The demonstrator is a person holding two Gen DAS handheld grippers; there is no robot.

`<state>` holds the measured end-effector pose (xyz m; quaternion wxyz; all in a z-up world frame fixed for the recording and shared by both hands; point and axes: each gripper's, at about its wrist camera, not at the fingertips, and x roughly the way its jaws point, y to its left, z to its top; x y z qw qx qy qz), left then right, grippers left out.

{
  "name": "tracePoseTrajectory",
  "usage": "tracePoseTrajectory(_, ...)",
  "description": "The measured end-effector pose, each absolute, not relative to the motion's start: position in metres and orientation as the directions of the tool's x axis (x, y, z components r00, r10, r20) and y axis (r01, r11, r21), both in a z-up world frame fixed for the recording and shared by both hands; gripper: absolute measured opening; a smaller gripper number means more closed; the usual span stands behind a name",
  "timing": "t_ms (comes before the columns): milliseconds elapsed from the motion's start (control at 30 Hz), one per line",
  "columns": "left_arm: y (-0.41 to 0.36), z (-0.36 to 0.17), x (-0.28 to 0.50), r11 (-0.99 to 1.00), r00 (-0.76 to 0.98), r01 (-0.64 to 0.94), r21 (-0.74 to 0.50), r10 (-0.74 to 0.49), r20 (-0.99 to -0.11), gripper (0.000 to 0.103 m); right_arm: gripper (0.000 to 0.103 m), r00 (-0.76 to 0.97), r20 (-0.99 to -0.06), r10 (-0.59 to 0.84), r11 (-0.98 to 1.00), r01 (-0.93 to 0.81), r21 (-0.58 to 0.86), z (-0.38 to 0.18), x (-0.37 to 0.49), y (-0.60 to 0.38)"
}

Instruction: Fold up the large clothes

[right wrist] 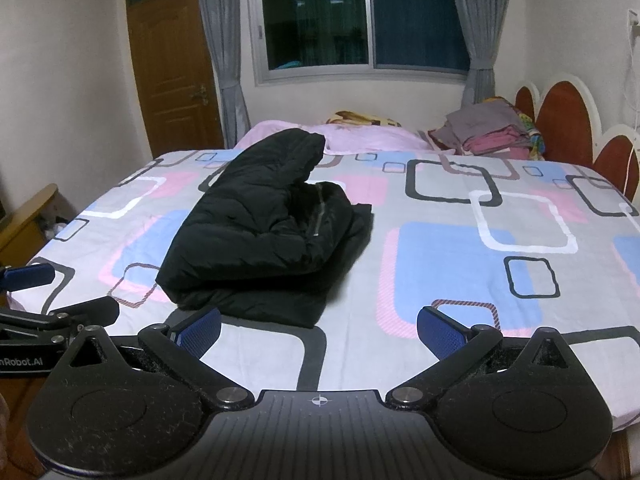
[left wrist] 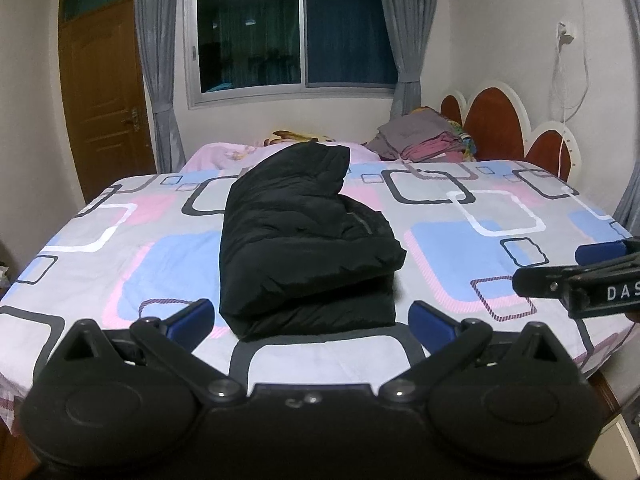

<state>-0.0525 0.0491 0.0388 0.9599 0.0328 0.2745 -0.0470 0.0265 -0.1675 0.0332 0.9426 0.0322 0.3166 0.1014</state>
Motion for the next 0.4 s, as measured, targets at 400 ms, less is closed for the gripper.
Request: tracePoseTrajectory(400,0.04,0.042,-0.056,0.993,0.851,0.109,0.038,-0.074,-0.519,0.103,0.103,0.777,-0.585,0.231,0.973,-0.19,0.132,0.033,0.027,-0.176)
